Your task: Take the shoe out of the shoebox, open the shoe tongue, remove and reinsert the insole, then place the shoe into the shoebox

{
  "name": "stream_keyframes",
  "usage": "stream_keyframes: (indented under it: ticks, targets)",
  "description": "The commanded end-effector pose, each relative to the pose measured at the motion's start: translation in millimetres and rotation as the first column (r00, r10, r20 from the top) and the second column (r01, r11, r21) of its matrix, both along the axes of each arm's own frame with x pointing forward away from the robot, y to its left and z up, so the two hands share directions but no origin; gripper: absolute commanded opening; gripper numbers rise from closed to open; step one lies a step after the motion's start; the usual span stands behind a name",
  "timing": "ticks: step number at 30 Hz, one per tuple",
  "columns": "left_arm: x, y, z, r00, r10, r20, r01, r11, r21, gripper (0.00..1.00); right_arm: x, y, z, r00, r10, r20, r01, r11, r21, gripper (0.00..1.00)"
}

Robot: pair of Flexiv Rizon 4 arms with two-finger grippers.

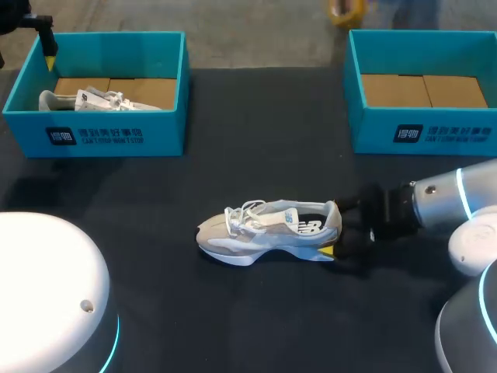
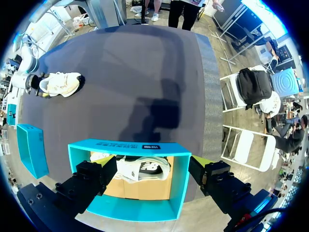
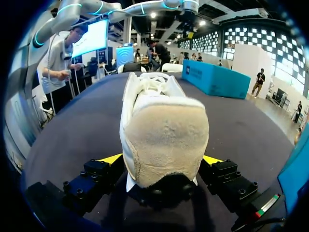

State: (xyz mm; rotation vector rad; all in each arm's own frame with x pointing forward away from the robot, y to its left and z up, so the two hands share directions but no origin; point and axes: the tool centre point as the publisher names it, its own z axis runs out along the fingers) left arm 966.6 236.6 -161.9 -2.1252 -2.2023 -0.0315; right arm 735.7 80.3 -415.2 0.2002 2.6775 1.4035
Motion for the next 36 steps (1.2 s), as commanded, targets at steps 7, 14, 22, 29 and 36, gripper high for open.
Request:
stream_keyframes:
  ticks: [7, 14, 22, 29, 36]
  targets:
    - [-0.8, 0.2, 0.7, 1.0, 0.0, 0.001, 0.0, 1.0, 0.001, 1.0, 5.2, 5.2, -14.1, 1.0, -0.01, -0.01, 0.01, 1.0, -0.008, 1.0]
    - [-0.8, 0.2, 0.7, 1.0, 0.0, 0.001, 0.0, 1.0, 0.001, 1.0, 3.7, 4.8, -13.0, 1.0, 0.002, -0.014, -0.002, 1.0, -0.005, 0.0]
    - [-0.8, 0.2, 0.7, 1.0, 0.0, 0.001, 0.0, 1.0, 0.001, 1.0, -0.1, 7.0, -11.7, 1.0, 0.014, -0.017, -0.014, 1.0, -0.008, 0.0]
    - [-0.8, 0.2, 0.7, 1.0, 0.0, 0.001, 0.0, 1.0, 0.001, 1.0, -0.1, 7.0, -11.7, 1.0, 0.014, -0.017, -0.014, 1.0, -0.008, 0.0]
    - [-0.8, 0.2, 0.7, 1.0, 0.0, 0.001, 0.0, 1.0, 0.001, 1.0, -0.1, 7.0, -11.7, 1.0, 0.014, -0.017, -0.014, 1.0, -0.008, 0.0]
